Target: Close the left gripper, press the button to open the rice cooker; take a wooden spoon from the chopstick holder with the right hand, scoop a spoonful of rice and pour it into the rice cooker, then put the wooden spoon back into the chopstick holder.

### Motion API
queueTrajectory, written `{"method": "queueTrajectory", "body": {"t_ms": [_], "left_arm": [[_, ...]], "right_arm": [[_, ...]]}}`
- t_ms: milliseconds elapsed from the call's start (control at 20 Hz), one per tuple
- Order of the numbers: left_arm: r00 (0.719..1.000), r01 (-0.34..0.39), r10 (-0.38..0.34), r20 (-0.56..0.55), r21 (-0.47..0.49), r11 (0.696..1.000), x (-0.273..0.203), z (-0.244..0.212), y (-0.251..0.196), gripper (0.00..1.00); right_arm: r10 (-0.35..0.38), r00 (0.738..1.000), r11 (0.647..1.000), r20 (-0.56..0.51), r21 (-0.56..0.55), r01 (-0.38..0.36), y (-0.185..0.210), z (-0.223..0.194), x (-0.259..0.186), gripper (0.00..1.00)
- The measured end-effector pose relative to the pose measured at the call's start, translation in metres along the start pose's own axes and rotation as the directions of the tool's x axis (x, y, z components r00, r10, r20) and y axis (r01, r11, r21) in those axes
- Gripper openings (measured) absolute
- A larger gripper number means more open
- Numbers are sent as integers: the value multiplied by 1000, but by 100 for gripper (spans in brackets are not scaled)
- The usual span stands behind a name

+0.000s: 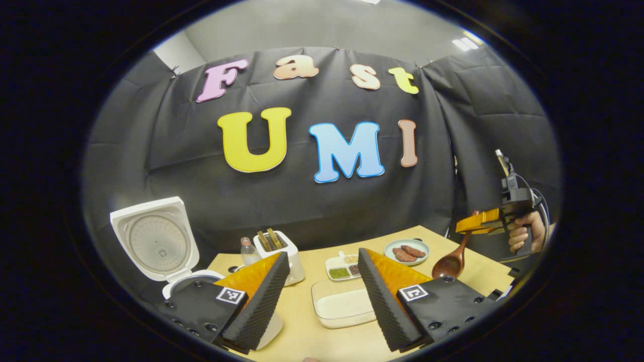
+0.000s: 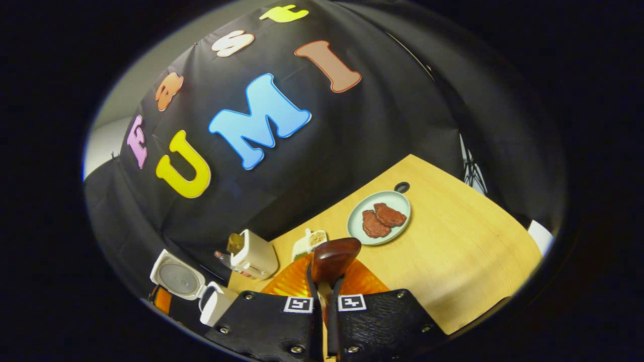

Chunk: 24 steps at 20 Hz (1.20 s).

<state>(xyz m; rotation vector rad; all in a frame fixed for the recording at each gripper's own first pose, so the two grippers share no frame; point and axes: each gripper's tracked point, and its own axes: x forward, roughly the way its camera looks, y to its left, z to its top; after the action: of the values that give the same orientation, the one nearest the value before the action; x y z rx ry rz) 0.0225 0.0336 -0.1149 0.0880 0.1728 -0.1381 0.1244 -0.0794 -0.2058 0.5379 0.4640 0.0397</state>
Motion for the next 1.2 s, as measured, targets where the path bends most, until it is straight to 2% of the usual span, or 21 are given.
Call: {"method": "queueTrajectory", "body": {"t_ms": [100,400,700,900,1050,1150,1200], "left_arm": [[1000,-8,8,-9,-3,1000,-1,-3,0,95],[998,-48,48,-44,-1,999,-11,-11,8,96],[994,-87,87,-71,-1,996,-21,-16,23,96],[993,-97,96,-74,-19,995,-19,-16,28,95],[994,-91,90,-69,-16,996,-15,-14,26,95],[995,-75,74,-61,-18,997,-11,-13,20,95],[996,-68,67,-60,-20,997,-9,-13,17,95]], "right_arm": [[-35,999,999,-4,-38,35,-6,-6,5,4],[-75,995,979,-60,-194,62,-11,-40,26,4],[-108,988,962,-108,-260,77,-12,-72,42,4],[-123,987,950,-103,-300,87,-17,-78,46,4],[-160,985,920,-61,-371,126,-28,-74,44,7],[-223,975,876,-23,-444,189,-46,-67,37,21],[-249,968,856,5,-467,223,-52,-60,28,24]]}}
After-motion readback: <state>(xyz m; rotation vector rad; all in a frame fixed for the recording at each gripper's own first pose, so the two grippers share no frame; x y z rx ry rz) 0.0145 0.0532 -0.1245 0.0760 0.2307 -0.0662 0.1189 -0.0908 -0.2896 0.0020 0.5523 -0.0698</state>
